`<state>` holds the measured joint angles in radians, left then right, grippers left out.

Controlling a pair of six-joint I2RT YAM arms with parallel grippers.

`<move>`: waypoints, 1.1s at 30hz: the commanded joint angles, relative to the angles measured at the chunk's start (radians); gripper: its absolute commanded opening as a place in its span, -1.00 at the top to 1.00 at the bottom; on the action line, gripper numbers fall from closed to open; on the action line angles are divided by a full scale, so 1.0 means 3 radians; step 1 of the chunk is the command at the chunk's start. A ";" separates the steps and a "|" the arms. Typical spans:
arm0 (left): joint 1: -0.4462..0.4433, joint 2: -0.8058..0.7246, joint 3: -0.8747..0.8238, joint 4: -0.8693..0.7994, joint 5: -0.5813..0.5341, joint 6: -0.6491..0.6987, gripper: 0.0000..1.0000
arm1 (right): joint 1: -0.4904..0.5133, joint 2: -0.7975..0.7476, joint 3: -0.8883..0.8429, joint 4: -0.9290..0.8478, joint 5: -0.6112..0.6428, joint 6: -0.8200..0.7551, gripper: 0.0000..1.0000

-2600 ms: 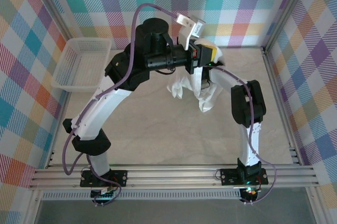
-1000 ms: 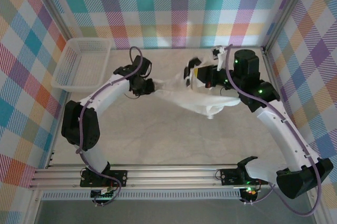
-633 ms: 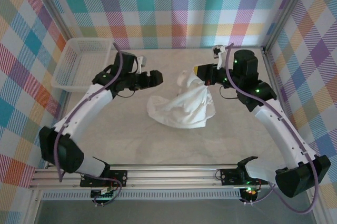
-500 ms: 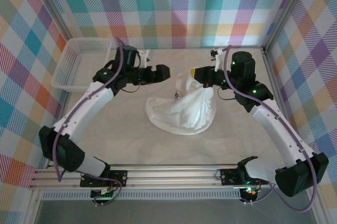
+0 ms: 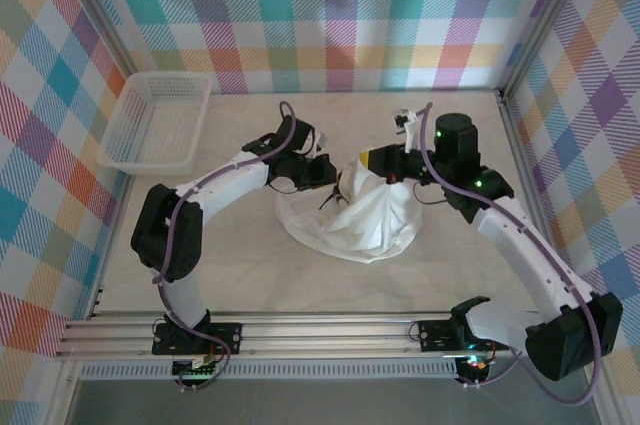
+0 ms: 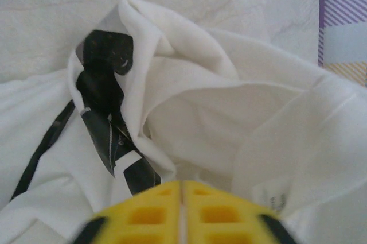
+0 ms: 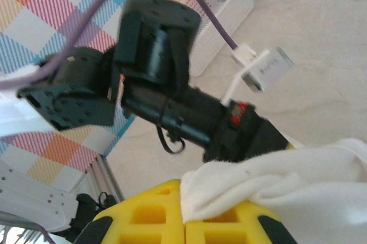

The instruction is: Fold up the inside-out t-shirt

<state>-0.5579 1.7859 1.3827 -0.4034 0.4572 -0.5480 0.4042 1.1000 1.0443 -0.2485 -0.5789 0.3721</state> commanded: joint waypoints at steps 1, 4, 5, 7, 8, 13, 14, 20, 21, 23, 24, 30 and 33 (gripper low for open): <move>0.0121 -0.0391 0.0127 0.0127 -0.0135 -0.0050 1.00 | -0.0017 -0.0539 -0.0490 0.0043 0.0231 -0.0177 1.00; 0.0157 -0.0548 0.0249 0.0071 -0.0098 0.0014 1.00 | -0.0015 -0.1028 -0.1368 0.0263 0.0329 -0.0032 0.97; 0.0157 -0.0566 0.0303 0.0036 -0.0059 0.0062 1.00 | -0.0013 -0.1200 -0.1634 0.0300 0.0361 0.0038 0.98; 0.0126 -0.0525 0.0345 -0.0033 0.0095 0.0180 1.00 | -0.0015 -0.1544 -0.2006 0.0292 0.0481 0.0200 0.97; 0.0082 -0.0464 0.0367 -0.0141 0.0124 0.0253 1.00 | -0.0014 -0.1717 -0.2134 0.0245 0.0580 0.0290 0.93; -0.0459 -0.0041 0.0587 -0.0670 -0.0085 0.0629 -0.09 | -0.0014 -0.2326 -0.2412 -0.0717 0.1370 0.1063 0.65; -0.0575 0.0048 0.0628 -0.0712 -0.0200 0.0677 -0.23 | -0.0015 -0.2399 -0.2474 -0.0912 0.1416 0.1228 0.62; -0.0810 0.0577 0.0931 -0.1077 -0.1291 0.0727 -0.45 | -0.0013 -0.2461 -0.2184 -0.1325 0.1666 0.1275 -0.33; -0.0800 0.0628 0.0964 -0.1056 -0.1364 0.0707 -0.46 | -0.0016 -0.2365 -0.2084 -0.1212 0.1630 0.1213 -0.35; -0.0765 0.0754 0.1087 -0.1102 -0.1474 0.0633 -0.47 | -0.0013 -0.2016 -0.1840 -0.1053 0.1541 0.1028 -0.38; -0.0750 0.0815 0.1151 -0.1115 -0.1541 0.0597 -0.47 | -0.0013 -0.1761 -0.1697 -0.1018 0.1515 0.0929 -0.40; -0.0511 0.1020 0.1263 -0.0810 -0.1325 0.0295 -0.43 | -0.0013 -0.0281 -0.1039 -0.0768 0.1378 0.0496 -0.49; -0.0400 0.1123 0.1345 -0.0733 -0.1113 0.0212 -0.42 | -0.0017 0.0273 -0.0812 -0.0617 0.1406 0.0549 -0.50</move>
<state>-0.7063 2.0838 1.7504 -0.6598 0.0700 -0.4355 0.4042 1.0775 0.7521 -0.4820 -0.1432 0.5770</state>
